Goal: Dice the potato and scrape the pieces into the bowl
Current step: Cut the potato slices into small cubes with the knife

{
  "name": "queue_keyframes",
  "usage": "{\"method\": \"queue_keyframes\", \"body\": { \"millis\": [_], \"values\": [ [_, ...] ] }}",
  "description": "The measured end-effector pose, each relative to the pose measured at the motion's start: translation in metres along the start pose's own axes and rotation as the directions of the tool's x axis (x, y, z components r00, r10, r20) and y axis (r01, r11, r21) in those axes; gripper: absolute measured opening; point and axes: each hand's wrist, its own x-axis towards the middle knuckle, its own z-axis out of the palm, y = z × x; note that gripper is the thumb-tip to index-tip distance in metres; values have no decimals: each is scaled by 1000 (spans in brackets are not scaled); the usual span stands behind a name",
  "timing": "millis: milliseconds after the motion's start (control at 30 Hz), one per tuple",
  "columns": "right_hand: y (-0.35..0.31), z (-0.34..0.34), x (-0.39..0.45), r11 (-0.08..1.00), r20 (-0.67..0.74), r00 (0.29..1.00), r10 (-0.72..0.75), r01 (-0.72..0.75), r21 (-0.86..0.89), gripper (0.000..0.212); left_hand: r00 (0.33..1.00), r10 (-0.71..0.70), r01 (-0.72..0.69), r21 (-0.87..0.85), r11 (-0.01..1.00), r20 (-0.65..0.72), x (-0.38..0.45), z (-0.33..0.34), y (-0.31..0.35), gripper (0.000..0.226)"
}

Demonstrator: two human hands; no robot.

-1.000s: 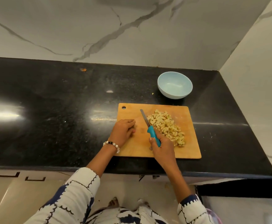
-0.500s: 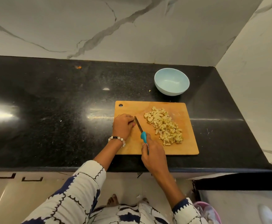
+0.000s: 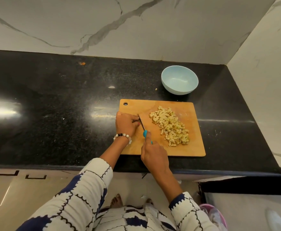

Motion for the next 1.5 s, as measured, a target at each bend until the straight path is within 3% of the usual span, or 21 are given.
{"method": "queue_keyframes", "body": {
  "millis": [267, 467, 1000, 1200, 1400, 1500],
  "values": [
    [13, -2, -35, 1000, 95, 995, -10, 10, -1, 58, 998, -63, 63, 11, 998, -27, -1, 2, -1, 20],
    [16, -15, -24, 979, -31, 999, -8, 14, 205, 54, 992, -113, 113, 4, 994, -64, -2, -4, 7, 19],
    [0, -8, 8, 1000, 61, 998, -30, 29, 8, 58, 986, -150, 149, -14, 989, -69, -8, -8, 14, 19],
    [10, -6, -27, 1000, 119, 993, -25, 26, -5, 60, 980, -180, 173, -80, 982, -85, -9, -7, 13, 17],
    [20, -21, -25, 986, -8, 1000, -27, 28, 164, 54, 980, -173, 174, 0, 985, -97, -11, -10, 16, 19],
    [13, -22, -6, 987, -38, 998, -44, 49, 154, 52, 982, -160, 161, -3, 987, -104, -13, -10, 16, 20]
  ]
}}
